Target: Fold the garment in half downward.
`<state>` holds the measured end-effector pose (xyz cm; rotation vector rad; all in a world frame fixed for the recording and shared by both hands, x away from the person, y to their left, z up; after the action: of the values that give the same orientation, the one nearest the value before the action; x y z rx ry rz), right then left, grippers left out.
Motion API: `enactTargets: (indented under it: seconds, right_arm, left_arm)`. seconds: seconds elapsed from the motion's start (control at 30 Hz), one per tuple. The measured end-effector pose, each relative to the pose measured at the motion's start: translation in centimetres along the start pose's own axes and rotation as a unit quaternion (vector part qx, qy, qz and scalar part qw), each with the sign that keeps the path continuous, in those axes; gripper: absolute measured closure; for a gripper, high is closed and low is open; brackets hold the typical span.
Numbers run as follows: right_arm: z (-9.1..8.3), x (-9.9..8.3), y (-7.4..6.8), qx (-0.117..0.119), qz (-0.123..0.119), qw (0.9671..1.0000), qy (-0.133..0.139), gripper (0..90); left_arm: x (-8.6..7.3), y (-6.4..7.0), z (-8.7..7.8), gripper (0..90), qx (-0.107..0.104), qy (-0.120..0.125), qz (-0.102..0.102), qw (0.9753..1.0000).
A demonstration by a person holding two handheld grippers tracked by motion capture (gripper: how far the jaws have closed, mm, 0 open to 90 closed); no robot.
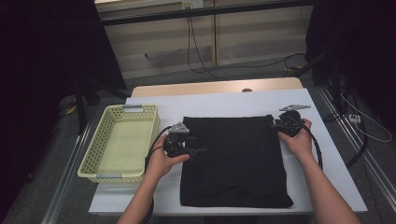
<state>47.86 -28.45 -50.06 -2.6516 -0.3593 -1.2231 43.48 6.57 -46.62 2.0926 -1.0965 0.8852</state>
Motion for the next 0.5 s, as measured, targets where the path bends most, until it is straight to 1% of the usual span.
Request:
enactTargets:
  seconds: [0.03, 0.07, 0.1, 0.13, 0.17, 0.23, 0.27, 0.3, 0.33, 0.37, 0.4, 0.43, 0.47, 0.5]
  right_arm:
    - [0.1, 0.1, 0.1, 0.001, 0.008, 1.0000, 0.002, 58.1]
    - [0.1, 0.1, 0.0, 0.006, 0.010, 0.9999, 0.002, 66.0]
    - [0.2, 0.1, -0.3, 0.024, 0.016, 0.9996, 0.001, 74.0]
    - [0.2, 0.2, -0.4, 0.038, 0.023, 0.9990, 0.003, 77.9]
    - [0.3, 0.2, -0.5, 0.043, 0.028, 0.9987, 0.001, 81.6]
    - [0.0, 0.4, -0.5, 0.038, 0.026, 0.9989, 0.000, 83.6]
    - [-0.5, 0.5, -0.8, 0.045, 0.028, 0.9986, 0.003, 83.9]
    - [-0.9, 0.6, -0.9, 0.047, 0.025, 0.9986, 0.000, 83.9]
    - [-1.5, 0.7, -1.0, 0.036, 0.017, 0.9992, -0.005, 83.6]
    - [-2.1, 0.8, -1.0, 0.030, 0.008, 0.9995, -0.005, 82.9]
    - [-2.7, 0.9, -1.0, 0.032, 0.008, 0.9994, -0.003, 82.4]
    - [-3.3, 0.9, -1.0, 0.037, 0.016, 0.9992, 0.000, 82.0]
    - [-3.8, 0.9, -0.8, 0.034, 0.021, 0.9992, 0.004, 80.6]
    - [-4.2, 0.9, -0.6, 0.030, 0.021, 0.9993, 0.008, 81.2]
  left_arm:
    - [0.0, 0.0, 0.0, 29.1, -0.001, 0.001, 0.000, 1.0000]
    - [0.0, -0.1, 0.1, 29.1, -0.002, 0.001, -0.001, 1.0000]
    - [0.0, -0.1, 0.1, 29.1, -0.002, -0.001, 0.000, 1.0000]
    - [0.1, -0.2, 0.0, 29.2, 0.000, 0.000, -0.001, 1.0000]
    - [0.1, -0.3, 0.0, 29.2, 0.001, 0.003, -0.003, 1.0000]
    - [0.3, -0.4, -0.1, 29.3, 0.004, 0.005, -0.002, 1.0000]
    - [0.4, -0.5, -0.2, 29.4, 0.004, 0.006, -0.003, 1.0000]
    - [0.5, -0.5, -0.3, 29.4, 0.008, 0.008, -0.005, 0.9999]
    - [0.6, -0.6, -0.5, 29.3, 0.010, 0.008, -0.004, 0.9999]
    - [0.7, -0.7, -0.6, 29.3, 0.011, 0.011, -0.003, 0.9999]
    - [0.8, -0.8, -0.7, 29.3, 0.014, 0.014, -0.005, 0.9998]
    - [0.9, -0.9, -0.7, 29.3, 0.015, 0.015, -0.007, 0.9998]
    - [1.0, -1.0, -0.8, 29.2, 0.019, 0.016, -0.009, 0.9997]
    - [1.1, -1.2, -0.9, 29.2, 0.022, 0.017, -0.011, 0.9996]
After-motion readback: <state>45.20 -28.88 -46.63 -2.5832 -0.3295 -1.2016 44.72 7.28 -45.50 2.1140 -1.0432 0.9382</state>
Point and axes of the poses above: each handheld gripper's, and its own axes: z roughly forward along the jaws, x roughly out of its top, y roughly to its right, the point moved 6 cm from there along z, roughly forward along the jaws, and after that the axes turned 2 degrees about y, right-handed, at the moved point
